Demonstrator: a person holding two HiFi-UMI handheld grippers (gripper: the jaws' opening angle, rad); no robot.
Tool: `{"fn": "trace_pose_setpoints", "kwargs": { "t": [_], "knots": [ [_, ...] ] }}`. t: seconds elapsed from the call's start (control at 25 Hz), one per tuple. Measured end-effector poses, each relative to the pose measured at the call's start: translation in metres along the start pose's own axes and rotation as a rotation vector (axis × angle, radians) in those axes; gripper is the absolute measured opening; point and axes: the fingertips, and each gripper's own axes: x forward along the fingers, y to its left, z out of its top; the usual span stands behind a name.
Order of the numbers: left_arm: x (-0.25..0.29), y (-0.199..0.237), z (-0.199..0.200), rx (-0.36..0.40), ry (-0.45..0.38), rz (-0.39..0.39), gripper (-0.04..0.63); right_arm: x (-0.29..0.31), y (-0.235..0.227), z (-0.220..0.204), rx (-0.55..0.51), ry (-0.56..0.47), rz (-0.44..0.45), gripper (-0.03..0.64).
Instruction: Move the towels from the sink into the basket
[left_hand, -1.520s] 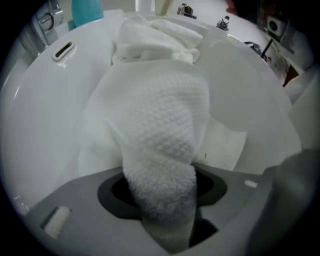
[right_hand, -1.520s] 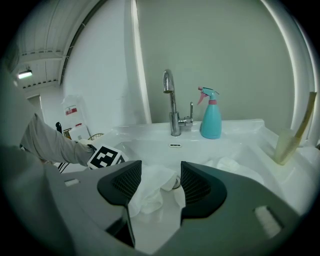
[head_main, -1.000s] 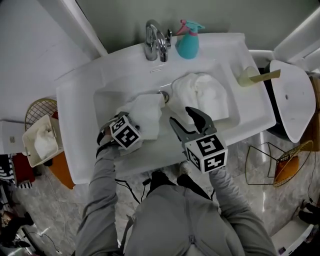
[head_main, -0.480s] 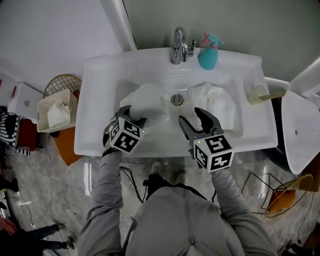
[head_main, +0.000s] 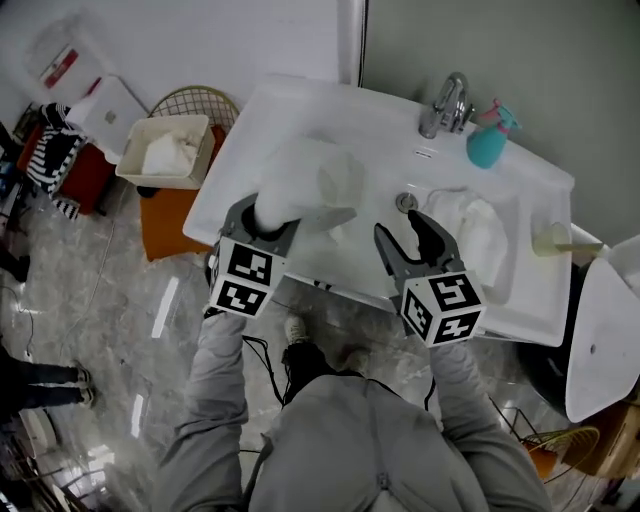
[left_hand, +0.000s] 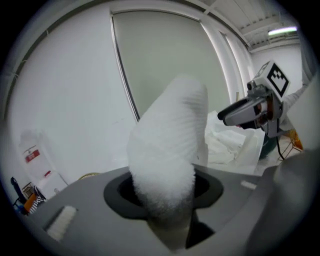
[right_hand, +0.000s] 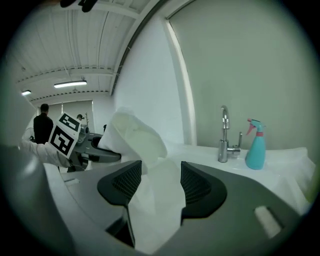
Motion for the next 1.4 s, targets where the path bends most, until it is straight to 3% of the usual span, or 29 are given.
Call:
{"fn": "trace_pose_setpoints", "kwargs": {
  "t": [0.28,0.56,1.0,1.4],
  "knots": [
    [-0.085,0.067,-0.012,-0.054,-0.056,0.187,0.247,0.046,0.08,0.024,-0.059,-0.022,0.168,0.229],
    [-0.159,0.151,-0.066,-0.142,-0.06,0.346,0.247,0.106,0.182,0.045,-0.113,-0.035,0.286,0.229],
    [-0.233,0.297,-0.153,-0.283,-0.107,0.473,0.247,0.225,0.316,0.072,-0.164,-0.051,0.353,0.23],
    [-0.246,0.406,-0.197,-0.33,-0.129,0.518,0.247,0.308,0.384,0.083,-0.179,-0.033,0.377,0.229]
  ]
}}
